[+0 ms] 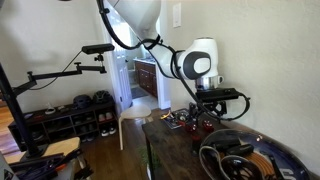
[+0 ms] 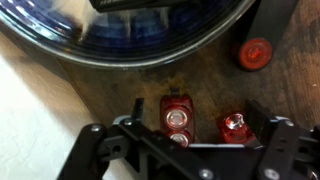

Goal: Move the object to the black plate

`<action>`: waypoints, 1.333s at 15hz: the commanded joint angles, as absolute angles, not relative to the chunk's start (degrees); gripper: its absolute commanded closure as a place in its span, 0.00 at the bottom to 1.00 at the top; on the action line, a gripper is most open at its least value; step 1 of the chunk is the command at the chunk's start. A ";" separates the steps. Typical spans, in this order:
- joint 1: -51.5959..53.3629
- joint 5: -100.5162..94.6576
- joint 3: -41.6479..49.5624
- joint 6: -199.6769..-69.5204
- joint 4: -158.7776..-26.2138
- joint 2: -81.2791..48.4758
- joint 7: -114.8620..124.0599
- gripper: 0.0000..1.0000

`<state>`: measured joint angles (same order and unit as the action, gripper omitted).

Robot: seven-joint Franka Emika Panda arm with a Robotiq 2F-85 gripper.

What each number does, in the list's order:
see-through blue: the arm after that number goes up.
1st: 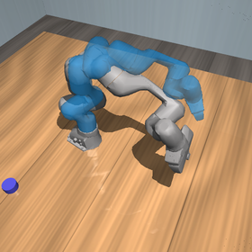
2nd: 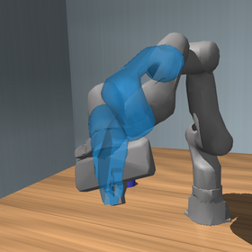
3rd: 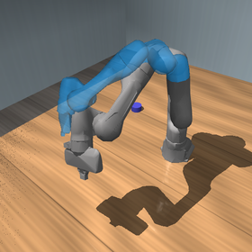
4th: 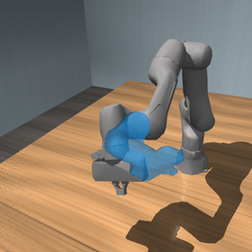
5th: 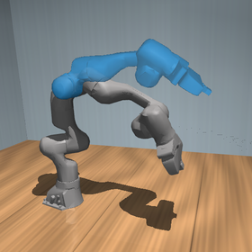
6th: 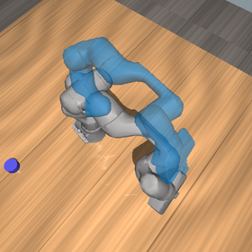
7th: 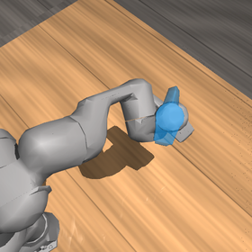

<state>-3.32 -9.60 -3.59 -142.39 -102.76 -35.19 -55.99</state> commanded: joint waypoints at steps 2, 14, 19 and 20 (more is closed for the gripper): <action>-5.27 -9.25 -5.78 -142.74 -97.81 -39.44 -60.19 0.00; -5.69 -9.32 -7.30 -142.26 -92.04 -44.31 -66.49 0.33; -6.42 -8.76 -7.33 -143.48 -94.75 -42.20 -66.93 0.67; -6.82 -8.35 -7.50 -143.98 -95.54 -41.62 -66.81 0.74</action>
